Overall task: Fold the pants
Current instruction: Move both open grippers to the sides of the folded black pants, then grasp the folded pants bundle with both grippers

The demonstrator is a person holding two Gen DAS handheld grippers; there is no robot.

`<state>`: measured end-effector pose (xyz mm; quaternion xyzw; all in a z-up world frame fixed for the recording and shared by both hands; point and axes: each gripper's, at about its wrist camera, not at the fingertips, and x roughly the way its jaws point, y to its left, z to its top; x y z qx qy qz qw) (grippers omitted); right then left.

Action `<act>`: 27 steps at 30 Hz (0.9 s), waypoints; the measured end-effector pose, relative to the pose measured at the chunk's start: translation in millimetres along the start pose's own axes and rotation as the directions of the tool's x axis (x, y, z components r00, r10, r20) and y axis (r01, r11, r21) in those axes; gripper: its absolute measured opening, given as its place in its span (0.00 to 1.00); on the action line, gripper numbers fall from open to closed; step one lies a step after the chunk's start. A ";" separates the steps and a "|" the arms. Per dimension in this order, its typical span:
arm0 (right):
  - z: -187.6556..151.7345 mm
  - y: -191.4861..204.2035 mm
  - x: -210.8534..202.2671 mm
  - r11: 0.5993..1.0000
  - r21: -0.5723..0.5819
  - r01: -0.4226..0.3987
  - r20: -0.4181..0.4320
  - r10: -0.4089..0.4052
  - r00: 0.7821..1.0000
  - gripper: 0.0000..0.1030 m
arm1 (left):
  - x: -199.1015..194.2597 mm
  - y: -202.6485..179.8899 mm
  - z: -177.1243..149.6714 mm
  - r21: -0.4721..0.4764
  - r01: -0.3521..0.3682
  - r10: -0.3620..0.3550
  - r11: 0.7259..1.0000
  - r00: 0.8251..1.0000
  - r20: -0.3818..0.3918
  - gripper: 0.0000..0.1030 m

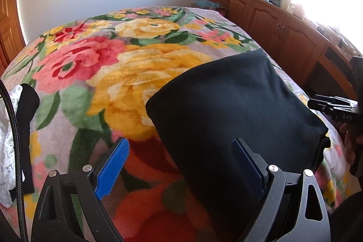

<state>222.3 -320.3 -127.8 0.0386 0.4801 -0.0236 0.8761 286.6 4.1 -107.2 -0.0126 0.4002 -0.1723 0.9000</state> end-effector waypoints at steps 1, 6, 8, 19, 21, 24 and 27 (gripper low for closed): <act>4.0 -0.3 7.6 0.999 0.002 -0.038 -0.017 0.038 0.999 0.64 | 3.3 -0.6 0.5 0.000 0.005 -0.005 1.000 1.000 -0.005 0.90; 6.1 10.5 50.6 0.993 -0.036 -0.110 -0.127 0.105 0.986 0.73 | 22.1 -1.3 -3.1 -0.013 0.021 -0.021 1.000 0.999 -0.045 0.90; 6.5 9.8 65.1 0.991 -0.051 -0.126 -0.160 0.117 0.980 0.73 | 30.6 -0.7 -3.0 -0.028 0.032 -0.034 0.999 0.997 -0.067 0.90; 7.4 -12.0 114.3 0.963 0.043 -0.267 -0.238 0.270 0.933 0.86 | 69.9 0.8 -6.2 -0.092 0.091 -0.103 0.992 0.984 -0.143 0.90; 6.1 -16.6 123.7 0.948 0.082 -0.306 -0.255 0.317 0.914 0.88 | 79.8 -3.1 -8.8 -0.103 0.121 -0.137 0.987 0.977 -0.161 0.91; 3.6 -17.9 130.7 0.935 0.104 -0.339 -0.260 0.355 0.898 0.90 | 91.2 -1.3 -9.7 -0.128 0.146 -0.168 0.981 0.969 -0.179 0.91; 2.6 -15.7 132.1 0.932 0.099 -0.350 -0.262 0.364 0.894 0.90 | 99.8 6.1 -8.2 -0.170 0.183 -0.214 0.968 0.958 -0.191 0.91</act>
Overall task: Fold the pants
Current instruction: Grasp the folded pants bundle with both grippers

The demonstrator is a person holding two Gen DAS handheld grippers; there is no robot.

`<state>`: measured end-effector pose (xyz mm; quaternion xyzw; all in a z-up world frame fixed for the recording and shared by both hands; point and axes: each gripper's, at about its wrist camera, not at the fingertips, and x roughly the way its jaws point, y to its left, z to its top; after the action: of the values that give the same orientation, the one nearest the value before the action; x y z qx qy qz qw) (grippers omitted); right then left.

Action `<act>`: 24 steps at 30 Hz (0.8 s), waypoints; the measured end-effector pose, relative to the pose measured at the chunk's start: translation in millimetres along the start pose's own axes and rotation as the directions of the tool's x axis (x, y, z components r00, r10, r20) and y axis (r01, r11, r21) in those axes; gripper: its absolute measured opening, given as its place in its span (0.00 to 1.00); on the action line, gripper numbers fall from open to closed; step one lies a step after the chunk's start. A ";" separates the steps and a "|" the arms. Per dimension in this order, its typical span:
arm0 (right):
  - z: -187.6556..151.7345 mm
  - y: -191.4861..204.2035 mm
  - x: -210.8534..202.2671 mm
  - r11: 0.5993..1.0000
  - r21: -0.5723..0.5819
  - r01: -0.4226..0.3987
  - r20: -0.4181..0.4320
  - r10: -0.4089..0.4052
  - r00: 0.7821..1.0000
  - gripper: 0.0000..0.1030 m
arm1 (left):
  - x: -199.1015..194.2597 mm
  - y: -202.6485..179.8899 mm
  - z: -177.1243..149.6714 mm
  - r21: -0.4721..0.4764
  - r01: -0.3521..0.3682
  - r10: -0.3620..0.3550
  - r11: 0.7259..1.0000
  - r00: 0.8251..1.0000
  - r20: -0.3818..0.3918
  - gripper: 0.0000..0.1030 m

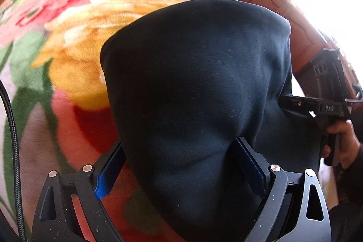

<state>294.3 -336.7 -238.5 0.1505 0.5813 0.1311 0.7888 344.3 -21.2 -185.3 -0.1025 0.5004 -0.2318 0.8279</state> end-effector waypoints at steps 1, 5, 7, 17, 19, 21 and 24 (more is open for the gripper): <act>0.2 2.2 -0.5 1.000 -0.009 0.001 0.006 -0.001 1.000 0.87 | 0.7 1.4 1.0 -0.009 0.011 -0.011 1.000 1.000 -0.005 0.91; -8.3 10.6 -10.4 0.997 -0.033 -0.070 0.003 0.070 0.998 0.75 | -1.4 -1.8 3.1 0.006 0.027 -0.027 1.000 1.000 -0.003 0.82; -10.6 15.3 -9.0 0.998 -0.051 -0.048 -0.011 0.048 0.999 0.75 | -0.3 -1.9 4.8 0.003 0.024 -0.024 1.000 1.000 -0.008 0.82; -6.3 10.4 11.8 0.991 0.045 -0.126 -0.066 0.129 0.989 0.87 | 7.4 5.7 14.8 -0.052 0.087 -0.088 0.995 0.996 -0.029 0.80; -6.4 14.3 12.2 0.991 0.041 -0.129 -0.062 0.131 0.989 0.86 | 4.1 3.4 16.6 -0.041 0.086 -0.087 0.995 0.996 -0.032 0.69; -9.6 19.2 10.7 0.990 0.024 -0.136 -0.054 0.137 0.989 0.82 | 2.2 4.6 18.1 -0.046 0.091 -0.092 0.995 0.995 -0.029 0.60; -16.5 25.1 3.7 0.987 0.012 -0.158 -0.027 0.158 0.987 0.69 | -4.7 0.7 25.0 -0.042 0.090 -0.091 0.995 0.996 -0.017 0.47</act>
<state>278.8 -310.7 -236.6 0.1982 0.5789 0.1926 0.7671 364.6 -19.9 -169.9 -0.1400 0.5076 -0.2595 0.8095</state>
